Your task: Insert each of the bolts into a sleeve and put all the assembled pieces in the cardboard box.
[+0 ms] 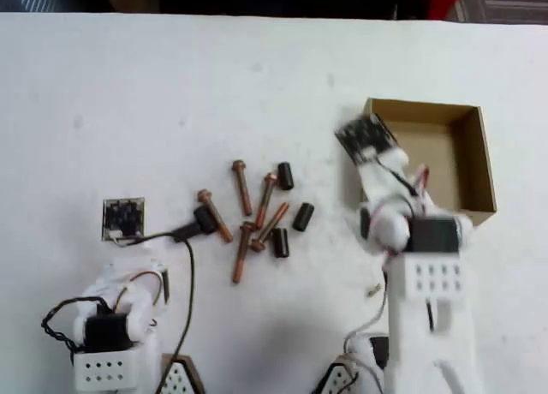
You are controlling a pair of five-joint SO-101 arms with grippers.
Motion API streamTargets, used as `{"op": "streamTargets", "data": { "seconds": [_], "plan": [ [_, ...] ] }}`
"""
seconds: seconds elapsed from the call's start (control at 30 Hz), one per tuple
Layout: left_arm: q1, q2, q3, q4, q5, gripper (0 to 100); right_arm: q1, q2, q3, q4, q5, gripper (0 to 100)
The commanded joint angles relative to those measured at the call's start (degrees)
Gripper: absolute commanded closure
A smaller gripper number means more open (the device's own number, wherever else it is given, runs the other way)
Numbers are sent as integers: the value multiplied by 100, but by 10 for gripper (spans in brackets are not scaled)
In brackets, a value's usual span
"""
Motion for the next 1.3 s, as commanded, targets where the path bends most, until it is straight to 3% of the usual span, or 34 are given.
{"op": "streamTargets", "data": {
  "seconds": [0.0,0.07,0.37,0.83,1.27],
  "plan": [
    [-40,-40,-9,35,35,979,-347,857,-870,48,-360,940],
    [-40,-40,-9,35,44,979,-514,1279,-1222,48,-554,984],
    [66,-40,-9,-9,26,979,-1218,2993,-2620,48,-1521,982],
    [48,-40,-9,-44,18,979,-1464,6158,-4905,48,-2602,980],
    [-136,-40,-9,-35,18,979,-1587,8004,-6426,31,-2690,908]
  ]
}}
